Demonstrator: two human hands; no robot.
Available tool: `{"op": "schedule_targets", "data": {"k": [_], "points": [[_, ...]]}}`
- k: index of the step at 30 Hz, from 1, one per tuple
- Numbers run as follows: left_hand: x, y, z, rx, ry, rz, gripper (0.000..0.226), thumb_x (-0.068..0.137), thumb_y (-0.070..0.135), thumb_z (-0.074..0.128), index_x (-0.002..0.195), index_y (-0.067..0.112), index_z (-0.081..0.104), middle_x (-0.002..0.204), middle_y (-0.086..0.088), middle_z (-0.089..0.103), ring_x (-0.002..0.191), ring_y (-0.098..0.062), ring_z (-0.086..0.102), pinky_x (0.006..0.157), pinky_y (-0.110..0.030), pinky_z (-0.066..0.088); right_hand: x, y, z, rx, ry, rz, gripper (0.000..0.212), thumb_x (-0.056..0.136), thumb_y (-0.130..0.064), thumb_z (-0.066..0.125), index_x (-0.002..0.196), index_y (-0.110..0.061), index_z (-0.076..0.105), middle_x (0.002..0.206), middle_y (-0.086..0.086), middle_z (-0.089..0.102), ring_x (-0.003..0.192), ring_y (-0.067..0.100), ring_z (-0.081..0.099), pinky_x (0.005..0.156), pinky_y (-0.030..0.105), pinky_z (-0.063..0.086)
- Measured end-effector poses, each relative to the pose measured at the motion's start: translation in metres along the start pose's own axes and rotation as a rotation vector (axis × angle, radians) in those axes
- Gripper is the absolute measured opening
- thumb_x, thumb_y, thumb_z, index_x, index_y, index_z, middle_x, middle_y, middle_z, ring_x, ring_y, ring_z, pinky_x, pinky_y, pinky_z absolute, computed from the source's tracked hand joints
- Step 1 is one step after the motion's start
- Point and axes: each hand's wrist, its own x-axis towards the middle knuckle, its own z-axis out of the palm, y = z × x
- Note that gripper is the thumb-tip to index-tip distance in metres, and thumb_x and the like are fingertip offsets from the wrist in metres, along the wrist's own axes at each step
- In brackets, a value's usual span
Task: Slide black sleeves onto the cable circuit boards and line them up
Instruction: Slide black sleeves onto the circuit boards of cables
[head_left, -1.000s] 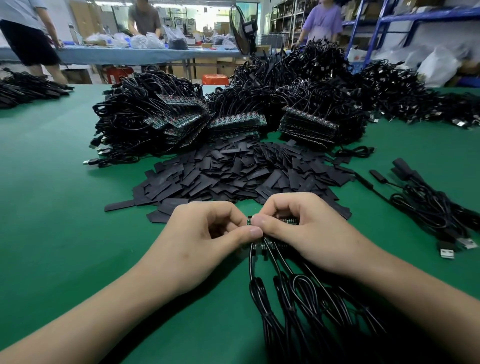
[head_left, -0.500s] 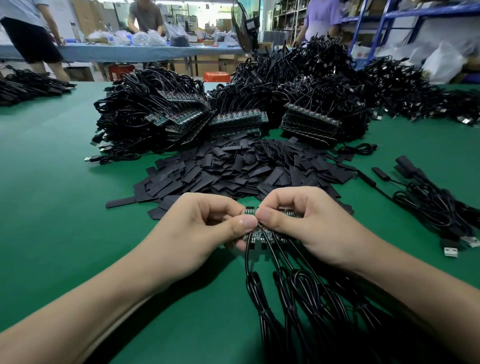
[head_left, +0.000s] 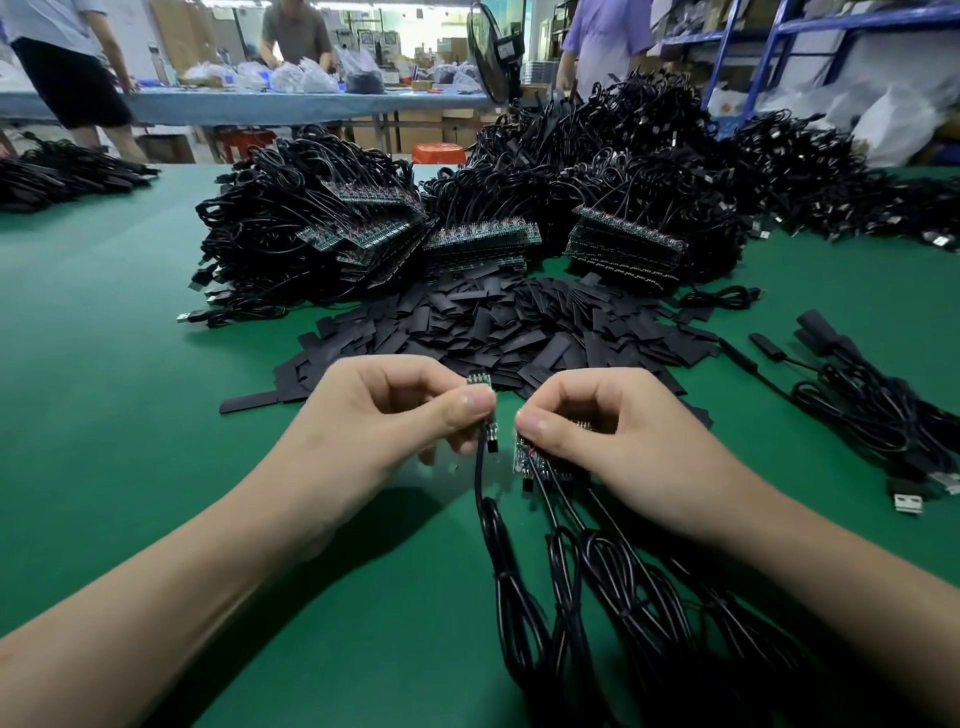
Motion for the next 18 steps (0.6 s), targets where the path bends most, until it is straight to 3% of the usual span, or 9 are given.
{"op": "schedule_targets", "data": {"k": [2, 5, 8, 11, 13, 15, 18], "points": [[0.0, -0.001, -0.001, 0.073, 0.074, 0.03, 0.016, 0.077, 0.038, 0.078, 0.073, 0.022, 0.078, 0.067, 0.001, 0.071, 0.062, -0.005, 0.06, 0.061, -0.013, 0.046, -0.002, -0.002, 0.003, -0.144, 0.053, -0.072, 0.012, 0.097, -0.037, 0.067, 0.095, -0.029, 0.076, 0.089, -0.017, 0.073, 0.082, -0.003, 0.066, 0.073, 0.011, 0.044], [0.0, -0.004, 0.001, 0.123, 0.113, 0.019, 0.028, 0.071, 0.044, 0.081, 0.073, 0.017, 0.076, 0.071, -0.009, 0.072, 0.065, -0.014, 0.057, 0.061, -0.024, 0.045, -0.001, -0.003, 0.01, -0.207, 0.05, -0.137, 0.012, 0.094, -0.039, 0.068, 0.097, -0.031, 0.076, 0.096, -0.017, 0.07, 0.099, 0.001, 0.064, 0.087, 0.017, 0.044], [-0.001, -0.003, 0.002, 0.193, 0.118, 0.02, 0.035, 0.073, 0.05, 0.079, 0.067, 0.016, 0.071, 0.064, -0.008, 0.067, 0.06, -0.011, 0.051, 0.058, -0.022, 0.039, -0.001, -0.003, 0.013, -0.154, 0.033, -0.127, 0.01, 0.093, -0.037, 0.071, 0.086, -0.031, 0.075, 0.08, -0.022, 0.069, 0.082, -0.002, 0.063, 0.079, 0.017, 0.043], [-0.001, -0.002, 0.0, 0.294, 0.136, 0.058, 0.043, 0.094, 0.053, 0.066, 0.067, 0.019, 0.071, 0.061, 0.008, 0.065, 0.059, -0.003, 0.056, 0.058, -0.012, 0.042, 0.0, -0.002, 0.007, 0.011, -0.015, -0.083, 0.017, 0.097, -0.035, 0.068, 0.082, -0.028, 0.074, 0.066, -0.015, 0.062, 0.061, 0.006, 0.052, 0.061, 0.024, 0.041], [0.0, -0.005, -0.005, 0.518, 0.199, 0.104, 0.039, 0.101, 0.048, 0.056, 0.074, 0.024, 0.07, 0.067, 0.012, 0.065, 0.064, -0.001, 0.058, 0.061, -0.015, 0.043, 0.0, -0.006, 0.004, 0.149, -0.031, -0.099, 0.018, 0.097, -0.028, 0.067, 0.081, -0.025, 0.074, 0.074, -0.011, 0.069, 0.066, 0.005, 0.059, 0.065, 0.018, 0.046], [0.0, -0.006, -0.009, 0.945, 0.222, 0.153, 0.024, 0.101, 0.042, 0.051, 0.089, 0.028, 0.066, 0.084, 0.011, 0.065, 0.084, -0.008, 0.059, 0.072, -0.027, 0.048, 0.0, -0.01, 0.001, 0.347, -0.055, -0.089, 0.017, 0.096, -0.024, 0.066, 0.081, -0.023, 0.074, 0.086, 0.004, 0.078, 0.077, 0.01, 0.071, 0.072, 0.021, 0.056], [0.002, -0.011, -0.019, 1.449, 0.196, 0.09, 0.015, 0.098, 0.029, 0.049, 0.108, 0.02, 0.054, 0.105, 0.0, 0.054, 0.103, -0.026, 0.05, 0.078, -0.041, 0.048, 0.0, -0.014, -0.006, 0.618, -0.065, -0.005, 0.019, 0.093, -0.026, 0.065, 0.076, -0.022, 0.073, 0.081, 0.012, 0.076, 0.068, 0.019, 0.071, 0.06, 0.024, 0.058]]}}
